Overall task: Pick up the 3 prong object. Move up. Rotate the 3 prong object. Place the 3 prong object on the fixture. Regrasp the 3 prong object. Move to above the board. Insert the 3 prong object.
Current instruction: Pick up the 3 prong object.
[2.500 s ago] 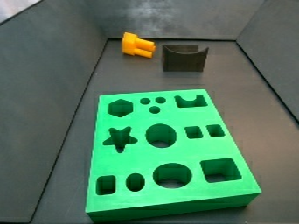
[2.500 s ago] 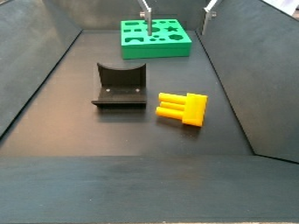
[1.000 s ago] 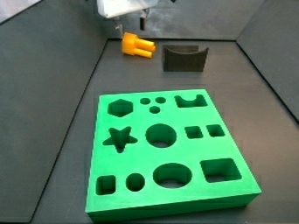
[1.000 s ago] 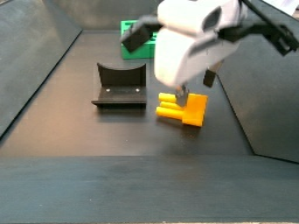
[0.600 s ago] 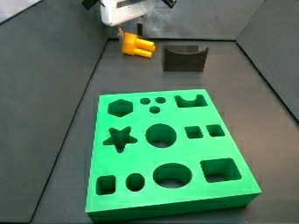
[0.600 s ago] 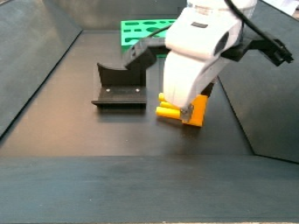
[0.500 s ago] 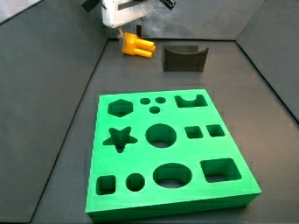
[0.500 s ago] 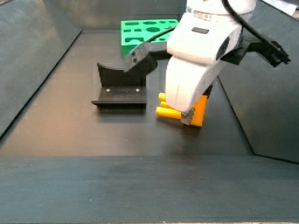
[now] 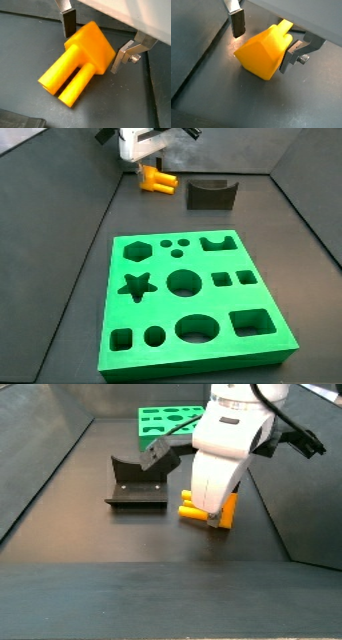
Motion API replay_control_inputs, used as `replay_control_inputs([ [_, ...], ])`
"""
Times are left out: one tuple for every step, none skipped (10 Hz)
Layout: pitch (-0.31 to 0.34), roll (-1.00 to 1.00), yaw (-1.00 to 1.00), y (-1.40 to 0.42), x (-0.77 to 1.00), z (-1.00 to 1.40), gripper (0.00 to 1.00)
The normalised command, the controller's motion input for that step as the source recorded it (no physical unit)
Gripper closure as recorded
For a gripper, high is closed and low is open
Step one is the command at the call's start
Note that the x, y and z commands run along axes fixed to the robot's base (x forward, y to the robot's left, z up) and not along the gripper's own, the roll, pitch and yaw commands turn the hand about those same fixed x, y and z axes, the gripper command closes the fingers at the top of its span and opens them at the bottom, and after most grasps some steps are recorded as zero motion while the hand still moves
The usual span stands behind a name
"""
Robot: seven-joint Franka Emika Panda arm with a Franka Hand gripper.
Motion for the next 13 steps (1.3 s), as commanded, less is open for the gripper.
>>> replay_control_inputs([
  [0.014,0.17,0.03,0.09,-0.03,-0.72,0.00],
  [0.024,0.08,0.01,0.06,0.00,-0.49,0.00],
  [0.039,0.03,0.04,0.00,0.07,-0.32,0.00],
  [0.123,0.13,0.00,-0.04,0.28,-0.21,0.00],
  [0.156,0.20,0.00,-0.06,0.30,-0.19,0.00],
  [0.106,0.15,0.00,0.00,0.12,-0.13,0.00],
  [0.000,0.00,0.00,0.00,0.00,0.00,0.00],
  [0.000,0.00,0.00,0.00,0.00,0.00,1.00],
  [0.000,0.00,0.00,0.00,0.00,0.00,1.00],
  [0.000,0.00,0.00,0.00,0.00,0.00,1.00],
  [0.000,0.00,0.00,0.00,0.00,0.00,1.00],
  [0.000,0.00,0.00,0.00,0.00,0.00,1.00],
  [0.000,0.00,0.00,0.00,0.00,0.00,1.00],
])
